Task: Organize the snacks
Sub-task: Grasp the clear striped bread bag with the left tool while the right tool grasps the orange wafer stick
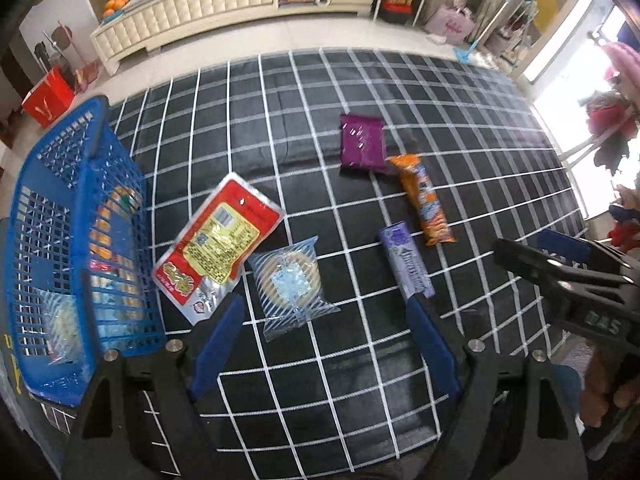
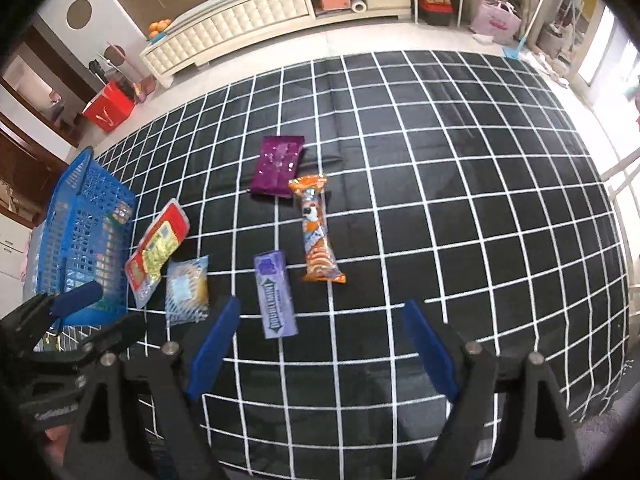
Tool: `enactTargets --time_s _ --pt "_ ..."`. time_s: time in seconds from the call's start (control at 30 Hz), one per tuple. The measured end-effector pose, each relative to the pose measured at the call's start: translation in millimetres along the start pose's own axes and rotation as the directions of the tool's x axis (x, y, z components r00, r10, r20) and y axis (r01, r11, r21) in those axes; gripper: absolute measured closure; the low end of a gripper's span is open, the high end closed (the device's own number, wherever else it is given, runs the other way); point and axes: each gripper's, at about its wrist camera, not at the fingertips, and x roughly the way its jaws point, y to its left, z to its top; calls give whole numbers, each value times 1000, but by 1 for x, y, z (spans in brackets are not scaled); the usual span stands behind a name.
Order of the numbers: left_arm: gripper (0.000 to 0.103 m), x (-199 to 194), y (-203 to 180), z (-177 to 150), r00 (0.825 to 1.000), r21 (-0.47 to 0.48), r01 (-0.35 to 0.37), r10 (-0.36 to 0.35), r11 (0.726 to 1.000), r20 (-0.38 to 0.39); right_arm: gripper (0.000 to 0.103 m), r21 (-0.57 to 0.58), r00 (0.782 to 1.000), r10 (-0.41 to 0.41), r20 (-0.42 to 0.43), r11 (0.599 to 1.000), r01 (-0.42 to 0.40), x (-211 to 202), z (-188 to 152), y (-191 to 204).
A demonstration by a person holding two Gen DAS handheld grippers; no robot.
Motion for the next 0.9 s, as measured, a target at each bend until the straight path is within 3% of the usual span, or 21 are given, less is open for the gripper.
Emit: enactTargets --time_s 0.27,0.53,0.63,0.7,0.8,0.9 --pt "21 60 21 4 995 -131 -19 5 991 -101 16 -9 998 32 -50 999 -32 34 4 -7" --pt "21 94 27 9 987 -134 -63 42 989 -153 16 27 996 59 -62 998 -58 49 10 -14" --pt "22 95 26 10 990 -120 -61 45 991 -132 16 26 996 54 -67 998 -53 51 9 -15" --pt "37 97 24 9 990 -106 -67 53 992 -132 16 34 996 54 -73 998 -52 52 7 -17" --pt "50 98 16 5 986 -51 -120 112 992 -126 16 49 996 48 -70 998 -45 52 6 -22" --pt "51 95 17 1 990 -75 -89 80 993 -117 16 67 997 42 -69 997 -38 49 7 -28"
